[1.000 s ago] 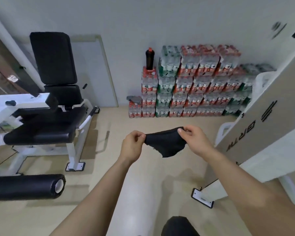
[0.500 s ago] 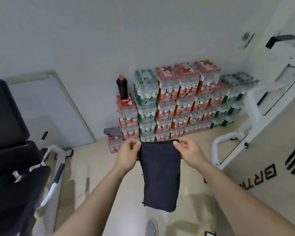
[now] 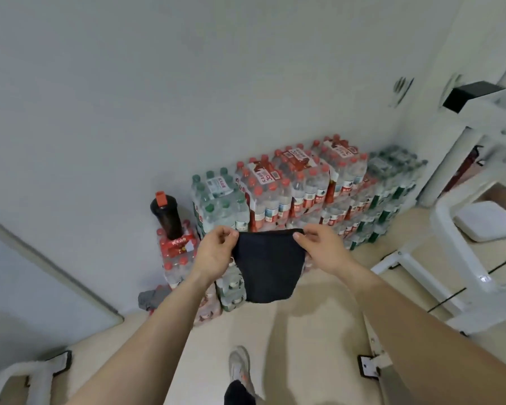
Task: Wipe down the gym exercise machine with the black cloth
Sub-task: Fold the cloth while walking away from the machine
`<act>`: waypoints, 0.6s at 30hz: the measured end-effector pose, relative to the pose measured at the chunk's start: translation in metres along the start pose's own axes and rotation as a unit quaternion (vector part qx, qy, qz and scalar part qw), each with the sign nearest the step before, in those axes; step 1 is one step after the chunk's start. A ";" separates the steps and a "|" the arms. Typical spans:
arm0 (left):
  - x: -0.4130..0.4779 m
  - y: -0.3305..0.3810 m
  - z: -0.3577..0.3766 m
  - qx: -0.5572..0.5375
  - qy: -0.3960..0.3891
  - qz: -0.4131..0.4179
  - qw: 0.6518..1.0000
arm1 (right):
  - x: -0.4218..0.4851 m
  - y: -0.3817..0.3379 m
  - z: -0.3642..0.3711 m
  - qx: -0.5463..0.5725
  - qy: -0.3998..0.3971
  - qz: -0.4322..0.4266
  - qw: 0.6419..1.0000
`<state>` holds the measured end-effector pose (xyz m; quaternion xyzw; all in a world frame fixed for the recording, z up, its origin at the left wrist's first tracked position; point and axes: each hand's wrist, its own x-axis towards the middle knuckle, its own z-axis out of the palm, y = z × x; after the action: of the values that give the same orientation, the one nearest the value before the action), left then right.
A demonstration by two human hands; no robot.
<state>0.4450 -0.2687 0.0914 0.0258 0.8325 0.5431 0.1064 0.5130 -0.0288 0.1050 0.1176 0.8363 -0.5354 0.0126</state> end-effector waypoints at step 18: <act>0.419 0.094 0.115 0.096 -0.117 0.035 0.988 | 0.372 0.019 -0.122 -0.029 0.086 0.101 0.991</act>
<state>0.0532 -0.0605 0.0695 0.1285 0.8614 0.4571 0.1805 0.1682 0.1566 0.0860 0.2461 0.8336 -0.4945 -0.0019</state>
